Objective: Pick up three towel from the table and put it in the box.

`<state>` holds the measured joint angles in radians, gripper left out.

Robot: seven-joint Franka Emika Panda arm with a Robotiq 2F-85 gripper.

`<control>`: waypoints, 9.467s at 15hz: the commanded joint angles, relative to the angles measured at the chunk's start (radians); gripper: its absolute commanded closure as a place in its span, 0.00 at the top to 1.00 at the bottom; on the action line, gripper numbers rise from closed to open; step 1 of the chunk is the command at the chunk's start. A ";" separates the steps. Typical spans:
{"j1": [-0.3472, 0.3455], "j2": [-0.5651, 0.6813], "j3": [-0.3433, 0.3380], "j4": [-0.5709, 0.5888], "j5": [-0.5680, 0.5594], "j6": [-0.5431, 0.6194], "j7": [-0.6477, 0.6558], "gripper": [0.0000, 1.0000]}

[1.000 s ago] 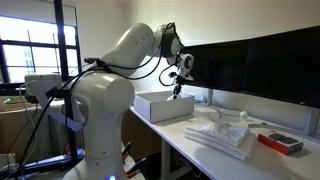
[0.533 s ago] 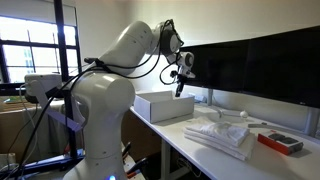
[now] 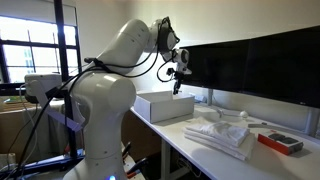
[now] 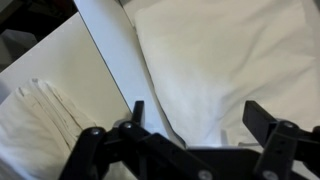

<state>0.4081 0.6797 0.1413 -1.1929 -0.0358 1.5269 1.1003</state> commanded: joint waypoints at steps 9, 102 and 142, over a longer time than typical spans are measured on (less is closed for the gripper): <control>-0.032 0.055 0.019 -0.054 0.082 0.213 -0.130 1.00; -0.571 -0.914 -0.314 -1.455 0.282 1.192 -0.460 1.00; -0.543 -0.557 -0.322 -1.227 0.781 1.192 -0.897 1.00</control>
<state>-0.1140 0.1509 -0.1805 -2.3875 0.7046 2.6940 0.2875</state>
